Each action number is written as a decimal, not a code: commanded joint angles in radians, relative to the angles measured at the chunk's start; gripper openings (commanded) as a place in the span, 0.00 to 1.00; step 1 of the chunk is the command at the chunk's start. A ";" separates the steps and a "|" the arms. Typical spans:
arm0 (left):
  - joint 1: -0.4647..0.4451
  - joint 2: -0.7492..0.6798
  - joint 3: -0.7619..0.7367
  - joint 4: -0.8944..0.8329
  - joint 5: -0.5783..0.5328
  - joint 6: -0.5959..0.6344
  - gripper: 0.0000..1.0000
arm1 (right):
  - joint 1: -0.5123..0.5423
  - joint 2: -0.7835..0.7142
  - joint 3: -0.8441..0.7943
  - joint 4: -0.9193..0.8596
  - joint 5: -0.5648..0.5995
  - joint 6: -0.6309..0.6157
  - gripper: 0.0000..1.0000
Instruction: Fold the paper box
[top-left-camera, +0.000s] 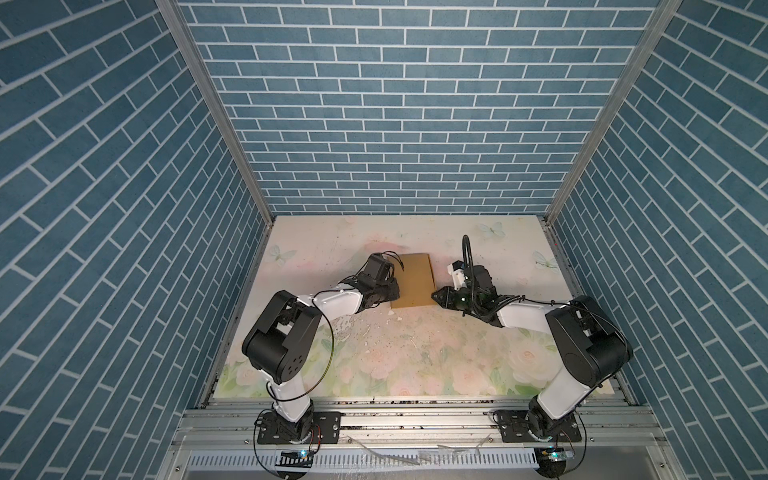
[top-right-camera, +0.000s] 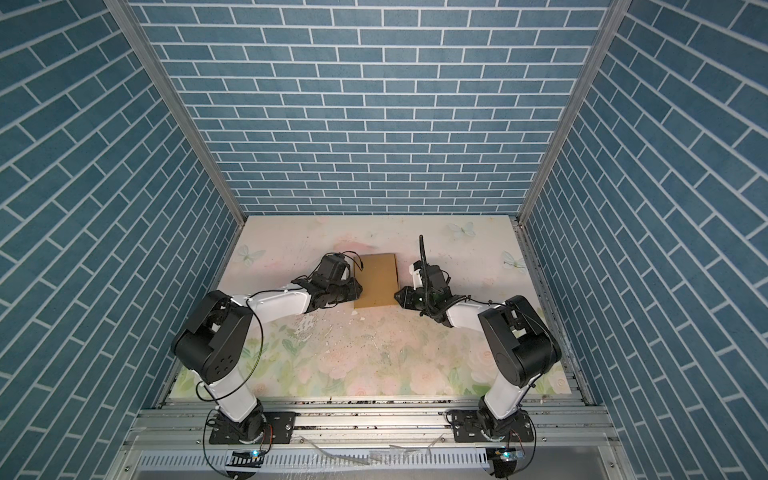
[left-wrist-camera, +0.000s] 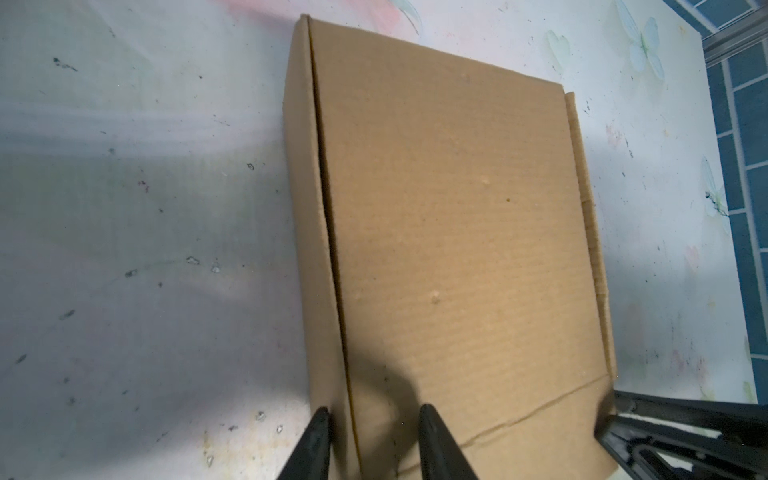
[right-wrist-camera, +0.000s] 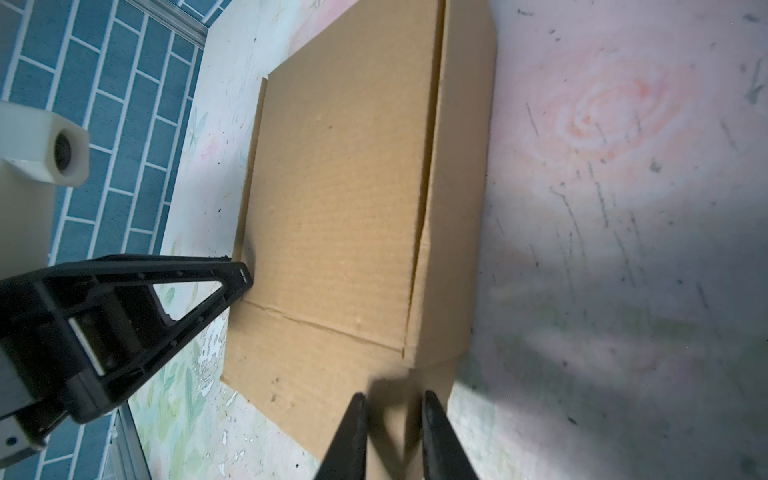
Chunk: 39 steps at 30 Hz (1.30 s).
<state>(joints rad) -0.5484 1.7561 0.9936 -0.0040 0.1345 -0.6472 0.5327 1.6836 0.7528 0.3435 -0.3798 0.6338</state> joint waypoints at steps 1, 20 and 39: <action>-0.028 0.035 0.010 -0.025 0.065 0.001 0.36 | 0.006 -0.010 -0.013 0.104 -0.009 -0.070 0.24; -0.030 0.047 0.008 -0.025 0.077 0.000 0.36 | -0.002 -0.026 0.016 0.044 0.033 -0.194 0.26; -0.024 -0.059 0.034 -0.155 -0.001 -0.037 0.52 | -0.002 -0.058 0.014 0.022 0.015 -0.147 0.32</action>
<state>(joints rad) -0.5739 1.7481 1.0256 -0.0929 0.1505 -0.6685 0.5255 1.6581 0.7433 0.3706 -0.3428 0.4904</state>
